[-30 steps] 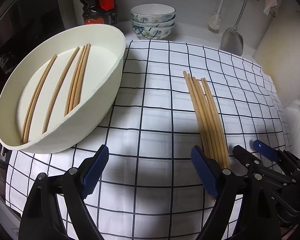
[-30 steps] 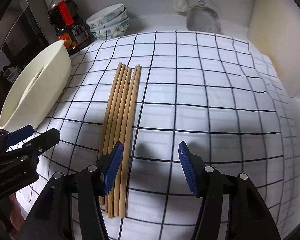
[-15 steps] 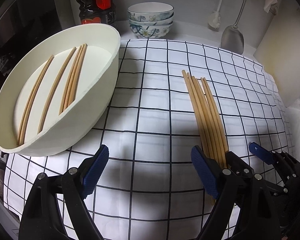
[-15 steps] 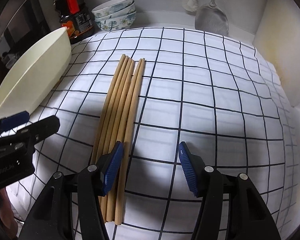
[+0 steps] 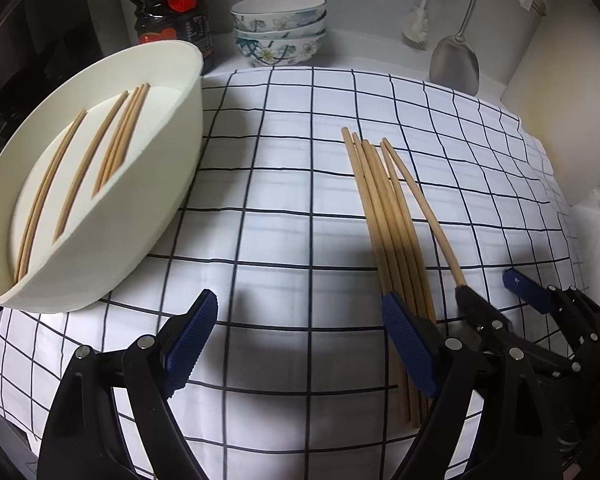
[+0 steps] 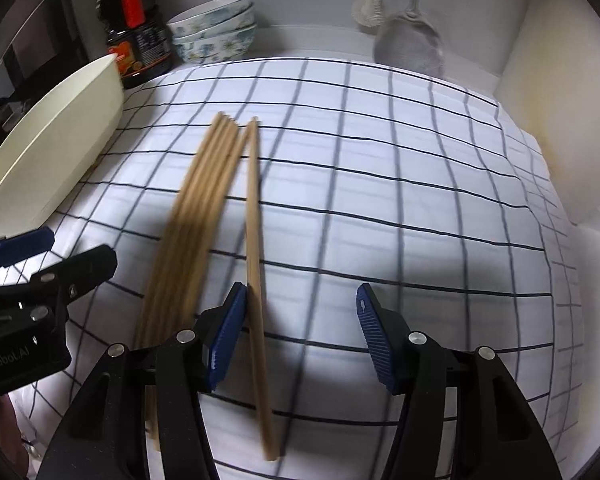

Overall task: Organize utensils
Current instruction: 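Lower both tools around the next chopsticks, separating one with the right tool, then close the right tool on one chopstick while the left tool grasps another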

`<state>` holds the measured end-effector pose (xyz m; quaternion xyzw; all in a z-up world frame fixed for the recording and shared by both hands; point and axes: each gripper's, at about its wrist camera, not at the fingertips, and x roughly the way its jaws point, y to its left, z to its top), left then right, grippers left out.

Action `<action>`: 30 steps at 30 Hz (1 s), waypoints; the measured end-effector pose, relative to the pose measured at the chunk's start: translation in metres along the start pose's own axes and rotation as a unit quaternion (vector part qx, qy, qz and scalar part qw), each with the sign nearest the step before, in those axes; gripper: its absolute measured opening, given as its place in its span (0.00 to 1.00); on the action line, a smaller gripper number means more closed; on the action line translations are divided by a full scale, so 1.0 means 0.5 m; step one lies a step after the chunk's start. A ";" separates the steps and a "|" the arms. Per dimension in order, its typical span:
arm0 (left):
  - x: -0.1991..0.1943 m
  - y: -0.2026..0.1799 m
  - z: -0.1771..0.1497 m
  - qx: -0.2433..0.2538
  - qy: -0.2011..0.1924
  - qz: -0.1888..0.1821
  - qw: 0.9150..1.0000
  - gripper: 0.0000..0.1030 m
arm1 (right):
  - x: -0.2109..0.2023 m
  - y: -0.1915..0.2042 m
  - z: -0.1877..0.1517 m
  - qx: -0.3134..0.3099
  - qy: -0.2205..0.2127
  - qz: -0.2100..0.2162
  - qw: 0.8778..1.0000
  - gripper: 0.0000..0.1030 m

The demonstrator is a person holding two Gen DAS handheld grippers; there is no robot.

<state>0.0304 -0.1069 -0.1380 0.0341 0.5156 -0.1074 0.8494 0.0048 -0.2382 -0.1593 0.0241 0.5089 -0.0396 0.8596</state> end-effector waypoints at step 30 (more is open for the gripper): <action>0.051 -0.037 -0.001 0.017 0.015 0.028 0.999 0.89 | 0.004 -0.029 0.011 -0.007 -0.006 0.013 1.000 0.53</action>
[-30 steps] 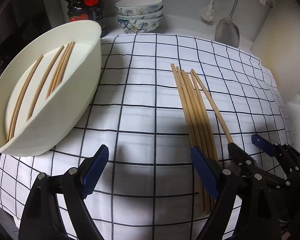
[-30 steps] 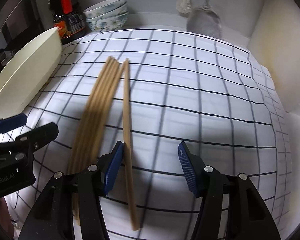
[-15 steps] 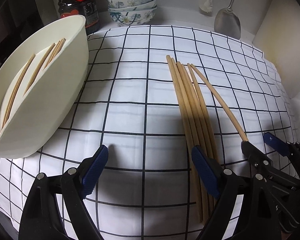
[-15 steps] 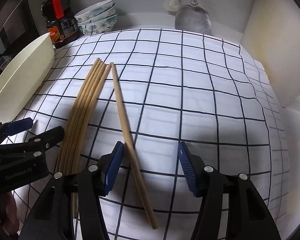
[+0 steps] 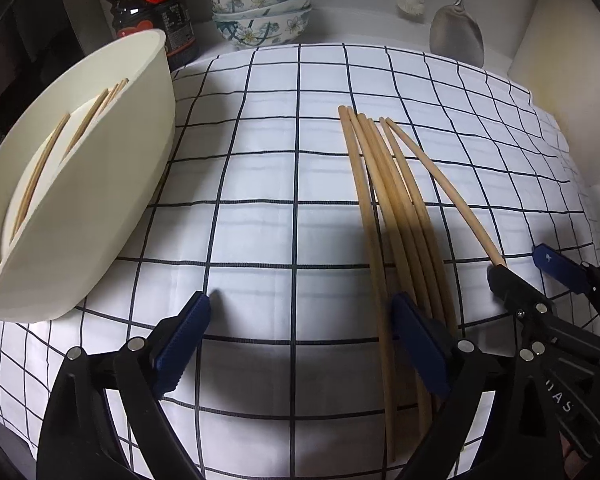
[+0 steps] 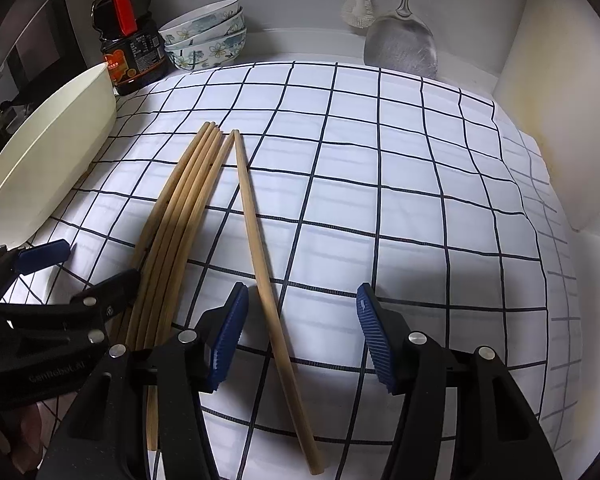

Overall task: Organize utensils
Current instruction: 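Close the right tool on one chopstick while the left tool grasps another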

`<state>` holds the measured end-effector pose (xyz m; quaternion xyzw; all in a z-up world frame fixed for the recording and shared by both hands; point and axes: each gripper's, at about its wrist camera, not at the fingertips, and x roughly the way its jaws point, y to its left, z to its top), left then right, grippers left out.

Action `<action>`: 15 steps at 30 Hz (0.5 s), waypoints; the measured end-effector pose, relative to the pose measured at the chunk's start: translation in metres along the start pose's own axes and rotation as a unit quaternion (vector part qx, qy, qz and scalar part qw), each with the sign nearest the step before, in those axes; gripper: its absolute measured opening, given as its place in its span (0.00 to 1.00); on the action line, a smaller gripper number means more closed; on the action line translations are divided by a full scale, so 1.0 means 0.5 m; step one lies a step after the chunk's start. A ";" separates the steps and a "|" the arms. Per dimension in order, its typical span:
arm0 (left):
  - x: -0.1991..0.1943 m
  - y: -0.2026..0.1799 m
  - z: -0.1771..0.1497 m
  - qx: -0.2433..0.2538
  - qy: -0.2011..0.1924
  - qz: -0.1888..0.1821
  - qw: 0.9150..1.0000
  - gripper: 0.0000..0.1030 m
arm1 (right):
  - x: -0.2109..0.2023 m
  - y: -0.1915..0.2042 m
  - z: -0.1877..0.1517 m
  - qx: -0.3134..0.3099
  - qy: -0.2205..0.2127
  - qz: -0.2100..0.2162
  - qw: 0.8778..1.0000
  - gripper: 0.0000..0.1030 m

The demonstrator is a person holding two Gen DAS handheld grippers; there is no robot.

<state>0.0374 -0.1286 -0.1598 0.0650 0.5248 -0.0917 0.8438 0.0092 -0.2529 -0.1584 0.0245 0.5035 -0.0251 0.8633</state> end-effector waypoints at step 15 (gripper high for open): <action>-0.010 -0.016 0.016 0.003 -0.021 -0.014 1.000 0.10 | 0.009 0.021 0.021 -0.033 -0.011 0.012 0.999 0.07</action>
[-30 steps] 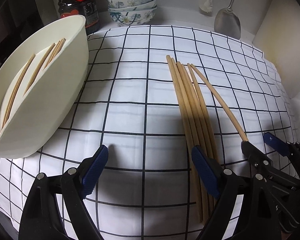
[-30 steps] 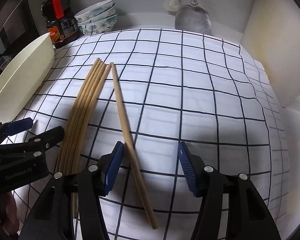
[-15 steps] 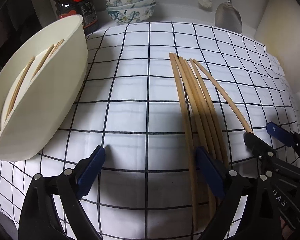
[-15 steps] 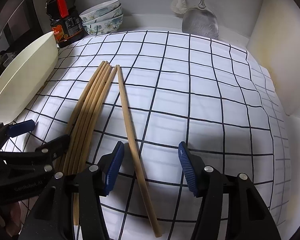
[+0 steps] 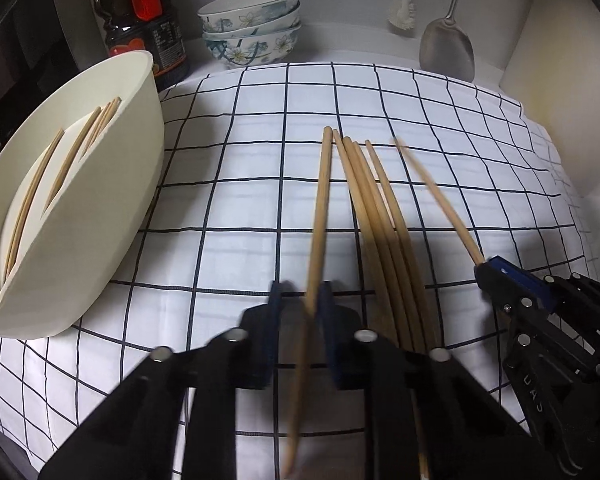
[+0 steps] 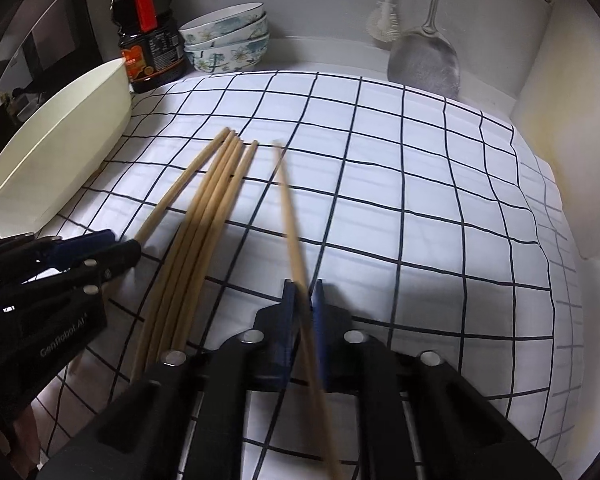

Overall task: Organize utensils
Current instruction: 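Close the right tool on one chopstick while the left tool grasps another, then carry the right tool's chopstick into the basin while the left tool carries its own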

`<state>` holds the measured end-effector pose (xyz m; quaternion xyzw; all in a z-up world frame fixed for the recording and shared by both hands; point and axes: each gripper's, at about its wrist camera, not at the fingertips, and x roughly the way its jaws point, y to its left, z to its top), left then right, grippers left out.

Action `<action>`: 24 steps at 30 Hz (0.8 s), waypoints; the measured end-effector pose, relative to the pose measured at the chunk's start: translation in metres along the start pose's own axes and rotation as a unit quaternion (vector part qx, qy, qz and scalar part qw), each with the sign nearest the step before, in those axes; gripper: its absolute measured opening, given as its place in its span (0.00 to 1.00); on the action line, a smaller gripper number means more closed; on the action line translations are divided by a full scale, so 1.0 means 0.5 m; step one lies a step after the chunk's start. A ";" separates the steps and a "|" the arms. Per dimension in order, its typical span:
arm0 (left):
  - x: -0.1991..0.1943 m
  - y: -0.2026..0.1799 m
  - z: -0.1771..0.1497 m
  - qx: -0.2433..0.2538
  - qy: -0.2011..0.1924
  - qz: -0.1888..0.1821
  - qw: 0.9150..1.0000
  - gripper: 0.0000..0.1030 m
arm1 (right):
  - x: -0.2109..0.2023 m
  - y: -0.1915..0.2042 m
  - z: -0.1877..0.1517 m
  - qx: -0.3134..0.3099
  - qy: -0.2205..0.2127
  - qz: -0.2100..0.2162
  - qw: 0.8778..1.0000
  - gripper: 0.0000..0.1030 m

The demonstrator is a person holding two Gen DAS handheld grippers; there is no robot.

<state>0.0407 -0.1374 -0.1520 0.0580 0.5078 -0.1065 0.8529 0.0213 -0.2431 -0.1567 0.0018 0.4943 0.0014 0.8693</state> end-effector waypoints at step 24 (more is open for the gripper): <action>-0.210 0.169 0.078 -0.039 -0.077 -0.021 0.996 0.07 | -0.163 0.118 0.120 0.028 -0.057 0.070 0.996 0.06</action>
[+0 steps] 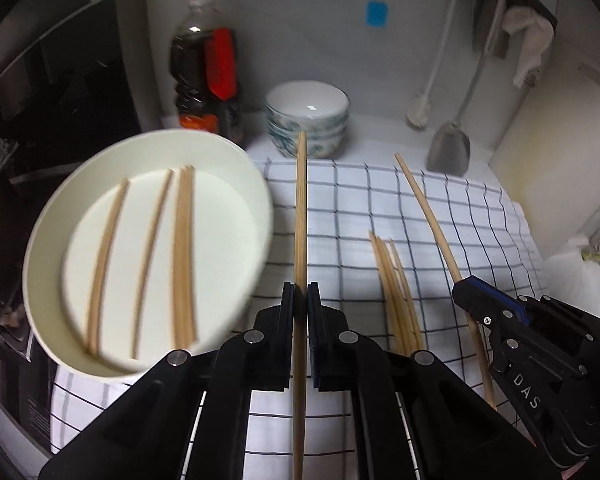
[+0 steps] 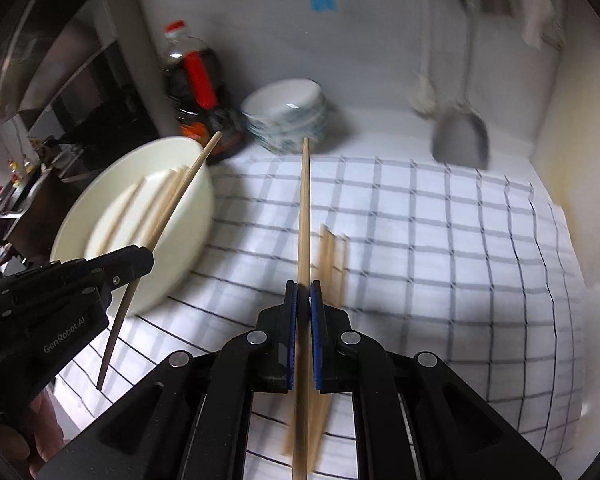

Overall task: Organize utensils
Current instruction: 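Carry the right tool's chopstick into the basin while the left tool carries its own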

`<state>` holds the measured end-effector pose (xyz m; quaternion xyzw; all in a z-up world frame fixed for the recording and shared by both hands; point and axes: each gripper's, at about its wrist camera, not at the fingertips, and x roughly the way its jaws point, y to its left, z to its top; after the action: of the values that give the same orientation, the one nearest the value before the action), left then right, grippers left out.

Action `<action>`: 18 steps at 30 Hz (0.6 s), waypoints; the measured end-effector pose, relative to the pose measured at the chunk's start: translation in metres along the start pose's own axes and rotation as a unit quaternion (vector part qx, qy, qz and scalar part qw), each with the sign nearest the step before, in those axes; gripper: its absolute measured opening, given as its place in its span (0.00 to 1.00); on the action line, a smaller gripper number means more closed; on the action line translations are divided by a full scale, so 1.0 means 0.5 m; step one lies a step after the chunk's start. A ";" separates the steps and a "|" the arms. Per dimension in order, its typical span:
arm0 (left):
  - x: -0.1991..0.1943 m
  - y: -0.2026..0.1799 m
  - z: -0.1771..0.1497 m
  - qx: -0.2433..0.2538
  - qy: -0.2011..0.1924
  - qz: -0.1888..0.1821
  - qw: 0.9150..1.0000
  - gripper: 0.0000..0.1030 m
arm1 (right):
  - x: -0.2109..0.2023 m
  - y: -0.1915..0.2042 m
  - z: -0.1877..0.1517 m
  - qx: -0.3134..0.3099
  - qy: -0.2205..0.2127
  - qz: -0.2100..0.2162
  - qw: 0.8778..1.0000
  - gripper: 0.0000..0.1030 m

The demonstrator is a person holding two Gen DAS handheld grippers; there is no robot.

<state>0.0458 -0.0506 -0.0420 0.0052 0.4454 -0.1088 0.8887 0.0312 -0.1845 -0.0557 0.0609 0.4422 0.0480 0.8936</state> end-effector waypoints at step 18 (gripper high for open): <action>-0.021 0.324 0.102 -0.049 -0.028 0.074 0.996 0.07 | 0.122 0.318 0.169 -0.082 -0.015 0.086 0.993 0.06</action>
<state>0.1121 0.1044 -0.0169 -0.0080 0.4240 -0.0211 0.9054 0.1302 -0.0246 -0.0287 0.0259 0.4160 0.1597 0.8948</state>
